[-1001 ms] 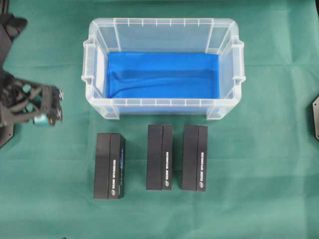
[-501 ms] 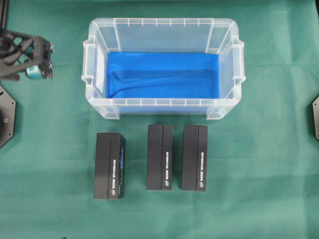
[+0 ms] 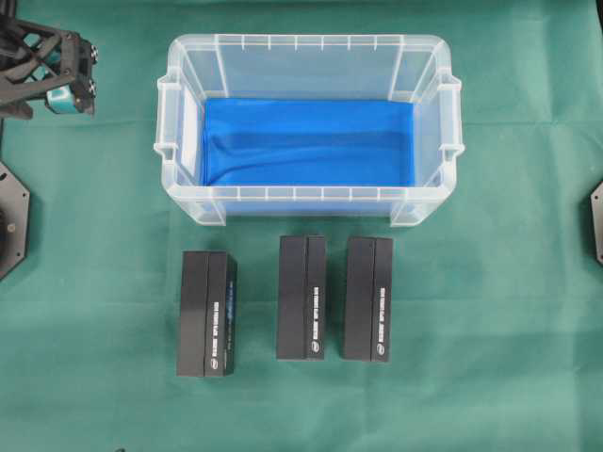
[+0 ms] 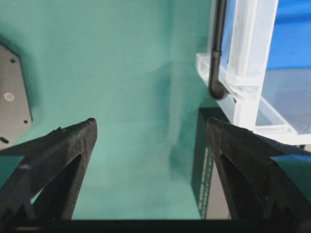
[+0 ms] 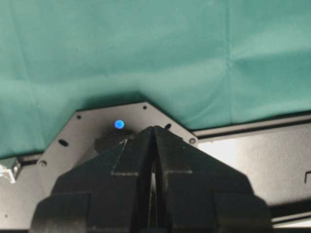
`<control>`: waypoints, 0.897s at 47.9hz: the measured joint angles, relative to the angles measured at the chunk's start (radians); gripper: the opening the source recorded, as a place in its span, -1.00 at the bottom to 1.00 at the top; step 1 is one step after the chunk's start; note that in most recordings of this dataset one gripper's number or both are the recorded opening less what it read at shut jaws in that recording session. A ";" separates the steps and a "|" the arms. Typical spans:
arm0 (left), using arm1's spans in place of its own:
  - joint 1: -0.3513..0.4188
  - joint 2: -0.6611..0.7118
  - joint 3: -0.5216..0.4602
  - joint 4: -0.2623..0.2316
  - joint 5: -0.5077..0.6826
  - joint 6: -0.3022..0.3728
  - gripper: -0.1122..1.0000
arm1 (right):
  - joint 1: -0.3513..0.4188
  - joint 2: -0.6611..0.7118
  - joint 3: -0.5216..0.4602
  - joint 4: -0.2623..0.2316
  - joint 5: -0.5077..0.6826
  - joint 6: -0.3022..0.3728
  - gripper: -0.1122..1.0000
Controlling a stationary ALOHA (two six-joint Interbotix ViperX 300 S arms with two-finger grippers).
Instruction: Take the box out of the case with the left arm.
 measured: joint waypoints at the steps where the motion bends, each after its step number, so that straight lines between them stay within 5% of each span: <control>1: 0.000 0.002 -0.002 0.000 0.000 0.002 0.81 | -0.002 -0.002 0.000 0.000 0.000 -0.002 -0.80; 43: 0.002 0.006 -0.005 0.000 0.000 0.046 0.81 | -0.002 0.000 -0.002 0.000 0.000 0.000 -0.80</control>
